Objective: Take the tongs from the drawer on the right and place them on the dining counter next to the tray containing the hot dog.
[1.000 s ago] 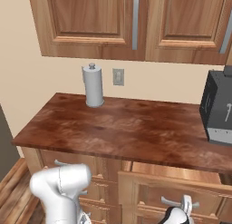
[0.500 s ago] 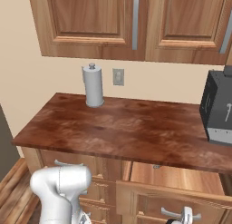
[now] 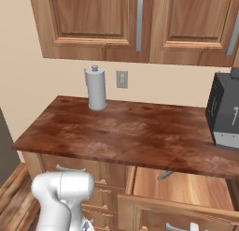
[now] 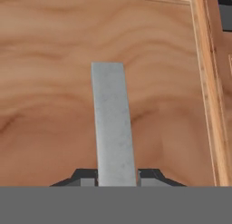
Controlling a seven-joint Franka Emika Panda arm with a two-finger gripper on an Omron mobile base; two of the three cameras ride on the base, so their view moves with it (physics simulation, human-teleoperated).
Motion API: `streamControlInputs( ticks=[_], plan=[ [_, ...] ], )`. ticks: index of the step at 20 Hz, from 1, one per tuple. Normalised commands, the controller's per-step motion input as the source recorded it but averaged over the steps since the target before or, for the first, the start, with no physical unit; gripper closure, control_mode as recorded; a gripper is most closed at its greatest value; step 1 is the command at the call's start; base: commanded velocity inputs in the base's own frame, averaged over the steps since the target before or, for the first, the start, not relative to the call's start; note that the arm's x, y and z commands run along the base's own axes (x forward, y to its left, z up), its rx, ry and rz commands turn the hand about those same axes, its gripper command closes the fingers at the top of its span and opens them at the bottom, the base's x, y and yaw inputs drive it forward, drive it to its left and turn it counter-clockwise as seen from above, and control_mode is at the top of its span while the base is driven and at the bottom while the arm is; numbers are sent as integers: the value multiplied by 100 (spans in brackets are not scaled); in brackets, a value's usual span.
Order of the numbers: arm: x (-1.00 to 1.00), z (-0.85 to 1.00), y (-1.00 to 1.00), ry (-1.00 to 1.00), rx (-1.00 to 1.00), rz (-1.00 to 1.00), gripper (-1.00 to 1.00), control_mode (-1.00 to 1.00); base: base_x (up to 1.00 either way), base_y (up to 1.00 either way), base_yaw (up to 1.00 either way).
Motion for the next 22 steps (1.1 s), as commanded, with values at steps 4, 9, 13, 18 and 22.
streamControlInputs(
  ticks=[4, 9, 13, 18, 22],
  plan=[
    [0, 0, 0, 0, 0, 0, 100, -100, 0, 0, 0],
    [0, 0, 0, 0, 0, 0, 100, -100, 0, 0, 0],
    [-9, 0, 0, 0, 0, 0, 100, -100, 0, 0, 0],
    [-22, 0, 0, 0, 0, 0, 100, -100, 0, 0, 0],
    [-16, 0, 0, 0, 0, 0, 100, -100, 0, 0, 0]
  ],
)
